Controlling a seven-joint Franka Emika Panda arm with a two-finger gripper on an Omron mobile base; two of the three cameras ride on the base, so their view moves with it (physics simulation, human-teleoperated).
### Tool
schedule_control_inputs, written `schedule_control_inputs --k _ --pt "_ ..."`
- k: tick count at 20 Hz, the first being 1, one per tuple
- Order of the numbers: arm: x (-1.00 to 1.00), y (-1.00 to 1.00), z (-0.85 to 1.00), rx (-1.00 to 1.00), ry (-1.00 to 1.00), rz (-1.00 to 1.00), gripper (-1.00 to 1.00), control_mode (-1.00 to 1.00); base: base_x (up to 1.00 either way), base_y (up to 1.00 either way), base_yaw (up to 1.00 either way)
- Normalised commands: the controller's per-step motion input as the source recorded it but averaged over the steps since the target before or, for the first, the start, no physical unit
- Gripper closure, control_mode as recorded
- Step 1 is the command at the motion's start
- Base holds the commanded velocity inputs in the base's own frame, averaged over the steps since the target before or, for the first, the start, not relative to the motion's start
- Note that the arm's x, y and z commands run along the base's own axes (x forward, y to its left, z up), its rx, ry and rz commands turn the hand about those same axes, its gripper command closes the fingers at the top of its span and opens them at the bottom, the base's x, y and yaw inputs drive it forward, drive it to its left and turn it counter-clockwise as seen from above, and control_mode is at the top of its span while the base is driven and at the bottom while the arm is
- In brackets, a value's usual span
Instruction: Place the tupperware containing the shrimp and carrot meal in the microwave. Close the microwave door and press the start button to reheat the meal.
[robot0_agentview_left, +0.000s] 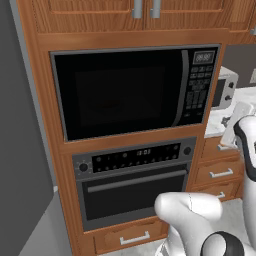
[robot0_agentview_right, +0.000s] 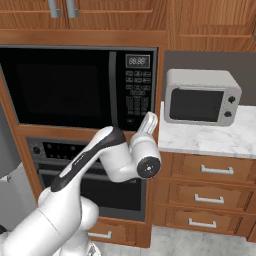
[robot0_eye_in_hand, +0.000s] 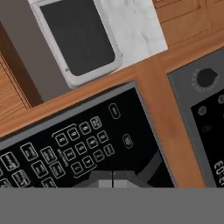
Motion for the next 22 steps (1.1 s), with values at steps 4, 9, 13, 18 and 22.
schedule_control_inputs --k 4,9,13,18,22 --pt "0.42 0.0 -0.33 0.0 -0.03 0.0 1.0 -1.0 0.0 0.0 0.0" --pt "0.41 0.0 -0.17 0.02 -0.03 0.0 1.0 -1.0 0.0 0.0 0.0" --pt "0.37 0.0 -0.09 0.02 -0.06 0.0 1.0 -1.0 0.0 0.0 0.0" --pt "0.33 0.0 -0.07 0.05 -0.05 0.0 1.0 -1.0 0.0 0.0 0.0" --pt "0.33 0.0 -0.03 0.07 0.0 0.0 1.0 -1.0 0.0 0.0 0.0"
